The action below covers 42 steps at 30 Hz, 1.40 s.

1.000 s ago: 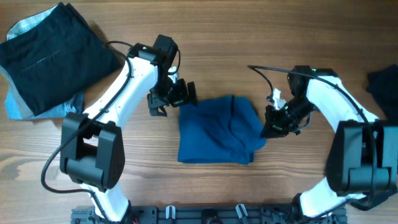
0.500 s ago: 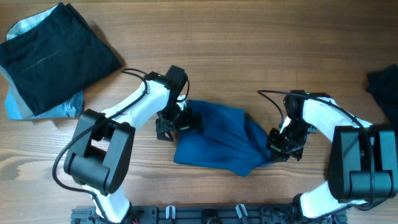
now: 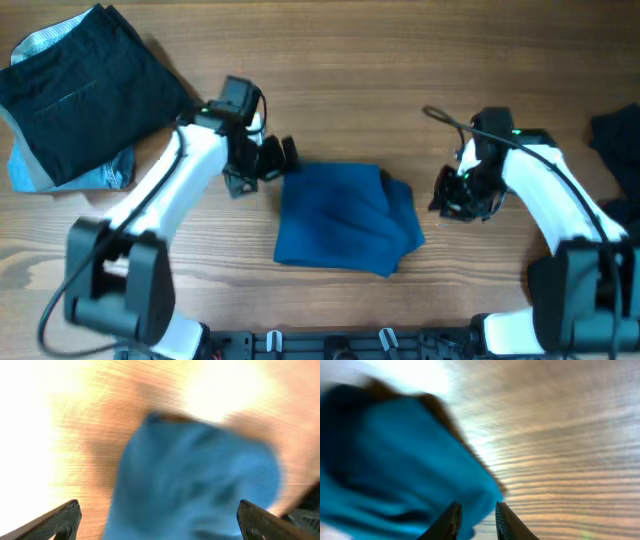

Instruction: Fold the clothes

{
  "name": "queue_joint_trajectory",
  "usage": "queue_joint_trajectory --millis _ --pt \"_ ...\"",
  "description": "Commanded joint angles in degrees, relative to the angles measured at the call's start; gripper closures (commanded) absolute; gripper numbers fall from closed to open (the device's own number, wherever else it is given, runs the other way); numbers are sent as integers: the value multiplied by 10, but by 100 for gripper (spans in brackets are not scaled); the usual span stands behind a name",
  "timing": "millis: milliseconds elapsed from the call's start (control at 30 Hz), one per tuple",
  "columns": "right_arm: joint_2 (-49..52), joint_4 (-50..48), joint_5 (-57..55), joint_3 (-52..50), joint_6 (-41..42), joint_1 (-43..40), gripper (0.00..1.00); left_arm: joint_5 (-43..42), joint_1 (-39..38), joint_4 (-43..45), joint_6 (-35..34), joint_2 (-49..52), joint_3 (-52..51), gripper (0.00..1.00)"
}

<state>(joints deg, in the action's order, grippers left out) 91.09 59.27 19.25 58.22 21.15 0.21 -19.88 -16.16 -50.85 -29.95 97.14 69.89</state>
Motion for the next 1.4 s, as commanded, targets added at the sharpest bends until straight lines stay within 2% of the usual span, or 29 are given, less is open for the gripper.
queue_joint_trajectory --millis 0,33,100,167,300,400,433,500,533,600,700,800,833,933,1000,1067,1133,1200,1367 --pt "-53 2 117 11 -95 6 67 20 -2 88 3 -33 10 0" --pt "-55 8 131 11 -108 14 62 21 -2 118 26 -26 10 0" --pt "-54 19 143 0 -109 47 61 21 -2 154 60 -3 10 0" --pt "-53 10 157 -20 -107 93 62 19 -3 148 73 31 10 0" --pt "-52 -40 169 -87 -59 187 62 12 -9 89 97 105 10 1" --pt "-52 -112 242 -151 -41 232 62 15 -20 21 103 135 9 0" --pt "-52 -133 215 -176 13 240 64 25 -20 -21 103 139 9 0" --pt "-52 -146 115 -188 79 226 66 35 -20 -85 103 139 9 0" --pt "-52 -179 85 -188 90 196 66 35 -20 -127 103 139 9 0" --pt "-52 -224 61 -188 90 164 67 34 -20 -154 103 139 9 0" --pt "-52 -386 -7 -188 60 107 72 21 -20 -187 100 139 9 1" --pt "-52 -542 -17 -188 18 100 74 -47 -20 -194 98 138 10 2" --pt "-52 -568 -16 -186 18 100 74 -51 -20 -187 96 132 10 3" --pt "-52 -539 -13 -181 13 100 74 -42 4 -153 96 84 24 3" --pt "-52 -512 -17 -181 10 100 73 -39 25 -101 100 50 34 0" --pt "-52 -489 -24 -181 9 100 73 -41 46 -2 109 22 34 0" --pt "-52 -465 -30 -181 9 100 69 -91 49 87 176 31 34 0" --pt "-53 -448 -38 -181 13 100 65 -154 47 125 210 64 34 0" --pt "-129 -419 -105 -180 13 100 58 -290 32 137 210 185 34 0"
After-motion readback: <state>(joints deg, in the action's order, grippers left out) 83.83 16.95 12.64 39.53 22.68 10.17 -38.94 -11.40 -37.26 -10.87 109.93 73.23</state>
